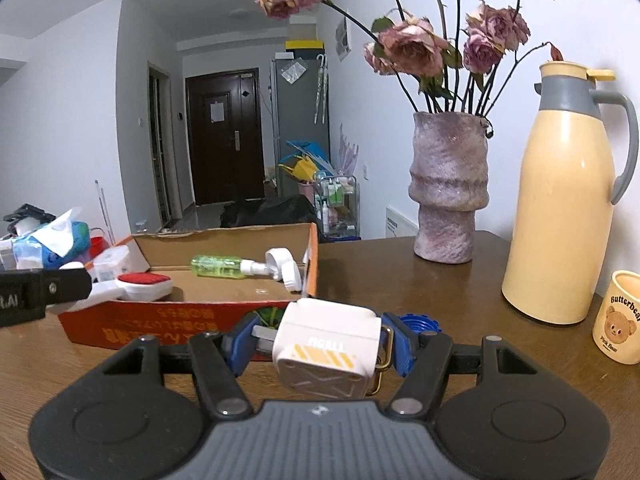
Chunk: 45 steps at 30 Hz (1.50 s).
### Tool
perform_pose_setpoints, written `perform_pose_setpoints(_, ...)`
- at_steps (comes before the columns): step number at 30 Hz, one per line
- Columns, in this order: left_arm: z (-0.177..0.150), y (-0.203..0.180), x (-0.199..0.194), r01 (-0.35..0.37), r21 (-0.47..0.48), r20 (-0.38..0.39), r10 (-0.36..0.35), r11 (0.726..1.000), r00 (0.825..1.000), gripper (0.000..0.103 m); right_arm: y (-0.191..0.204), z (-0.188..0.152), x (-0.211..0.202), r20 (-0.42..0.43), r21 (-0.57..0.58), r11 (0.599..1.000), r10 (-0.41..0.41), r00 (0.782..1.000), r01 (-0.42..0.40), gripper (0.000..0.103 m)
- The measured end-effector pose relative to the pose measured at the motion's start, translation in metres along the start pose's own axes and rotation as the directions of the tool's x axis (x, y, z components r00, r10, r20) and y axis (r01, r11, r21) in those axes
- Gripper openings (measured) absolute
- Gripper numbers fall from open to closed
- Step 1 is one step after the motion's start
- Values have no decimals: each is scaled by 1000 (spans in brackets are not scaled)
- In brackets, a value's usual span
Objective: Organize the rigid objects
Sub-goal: 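Carry the white puck and white plug over the box with both tools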
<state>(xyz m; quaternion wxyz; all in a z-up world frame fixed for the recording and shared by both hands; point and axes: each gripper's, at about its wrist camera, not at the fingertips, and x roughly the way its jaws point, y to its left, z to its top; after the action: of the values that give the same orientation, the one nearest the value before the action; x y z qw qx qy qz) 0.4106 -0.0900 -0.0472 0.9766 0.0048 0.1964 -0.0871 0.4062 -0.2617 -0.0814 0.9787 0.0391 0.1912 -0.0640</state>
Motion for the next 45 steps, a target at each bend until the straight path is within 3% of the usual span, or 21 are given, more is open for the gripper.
perform_pose_setpoints(19,22,28,-3,-10,-76,39,13,997,999,41,34,12,-2,54,-5,999,52,997,-52,65)
perform_pose_setpoints(45,43,40,53,-41,-103,38,45,994,998,41,63,35,46,74,-30,994,105,992,-103,65)
